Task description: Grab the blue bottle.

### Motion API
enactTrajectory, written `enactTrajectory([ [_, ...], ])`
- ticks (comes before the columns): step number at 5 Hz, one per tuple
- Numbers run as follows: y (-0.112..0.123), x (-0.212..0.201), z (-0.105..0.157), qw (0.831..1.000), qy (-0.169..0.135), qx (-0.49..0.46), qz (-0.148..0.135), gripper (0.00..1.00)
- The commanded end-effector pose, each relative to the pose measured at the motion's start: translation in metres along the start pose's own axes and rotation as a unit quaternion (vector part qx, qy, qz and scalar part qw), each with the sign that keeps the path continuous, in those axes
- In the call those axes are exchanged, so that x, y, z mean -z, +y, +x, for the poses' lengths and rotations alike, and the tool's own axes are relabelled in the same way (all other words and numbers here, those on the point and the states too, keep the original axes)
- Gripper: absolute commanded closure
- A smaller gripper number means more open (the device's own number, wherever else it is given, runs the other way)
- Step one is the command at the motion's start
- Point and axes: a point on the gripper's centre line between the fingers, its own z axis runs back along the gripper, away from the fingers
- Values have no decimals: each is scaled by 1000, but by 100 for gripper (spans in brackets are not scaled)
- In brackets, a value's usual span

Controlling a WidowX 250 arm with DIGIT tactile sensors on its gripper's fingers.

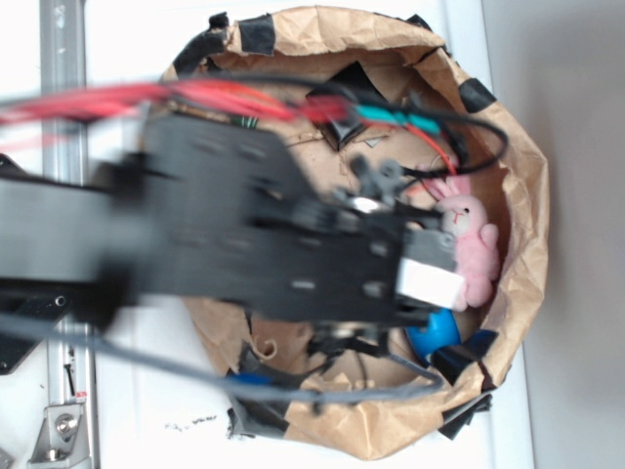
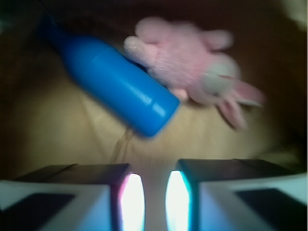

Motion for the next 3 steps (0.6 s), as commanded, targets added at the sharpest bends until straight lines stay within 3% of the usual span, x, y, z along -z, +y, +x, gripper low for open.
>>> enactTrajectory([
  [1, 28, -61, 2, 991, -126, -16, -38, 0],
  [2, 30, -29, 19, 983, -132, 101, -82, 0],
  [3, 22, 11, 35, 978, -95, 164, -82, 0],
])
